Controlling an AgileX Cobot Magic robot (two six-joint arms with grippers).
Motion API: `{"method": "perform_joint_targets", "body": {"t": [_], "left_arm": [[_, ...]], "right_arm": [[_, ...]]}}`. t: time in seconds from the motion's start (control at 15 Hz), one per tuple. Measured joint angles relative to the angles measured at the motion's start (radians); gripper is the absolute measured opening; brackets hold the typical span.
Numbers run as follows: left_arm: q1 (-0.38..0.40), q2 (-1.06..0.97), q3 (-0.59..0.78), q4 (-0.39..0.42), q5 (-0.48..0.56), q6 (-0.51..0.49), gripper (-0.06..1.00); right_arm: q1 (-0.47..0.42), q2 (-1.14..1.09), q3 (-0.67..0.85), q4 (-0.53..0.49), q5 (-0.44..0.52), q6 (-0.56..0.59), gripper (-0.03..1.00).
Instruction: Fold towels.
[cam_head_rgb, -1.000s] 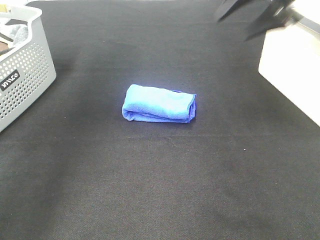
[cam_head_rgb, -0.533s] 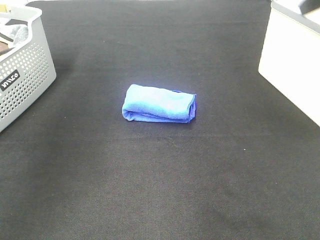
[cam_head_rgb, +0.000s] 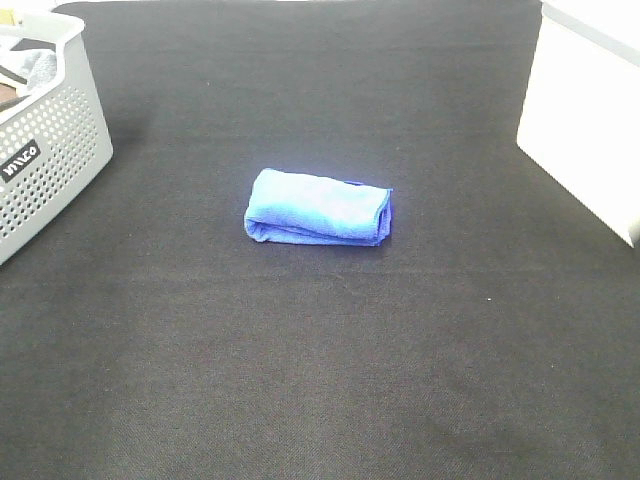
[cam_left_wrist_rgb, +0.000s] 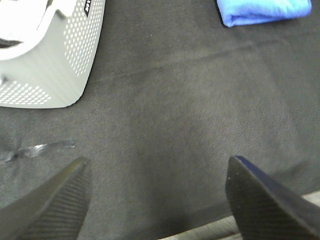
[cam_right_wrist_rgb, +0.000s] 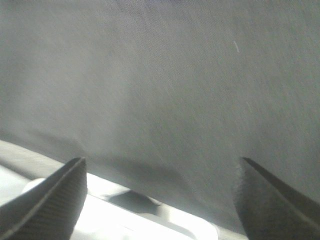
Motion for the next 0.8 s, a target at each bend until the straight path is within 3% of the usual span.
{"method": "perform_joint_targets", "body": {"t": [0.33,0.6,0.8], "left_arm": [[0.000,-0.363,0.225,-0.073,0.004,0.103,0.71],[0.000,-0.400,0.297,-0.142,-0.030,0.226,0.71],[0.000,-0.400,0.305,-0.175,-0.079,0.249,0.71]], "right_arm": [[0.000,-0.357,0.210,-0.117,-0.078,0.000,0.75],[0.000,-0.469,0.283,-0.191,-0.087,0.000,0.75],[0.000,-0.471,0.285,-0.191,-0.085,0.005,0.75]]}}
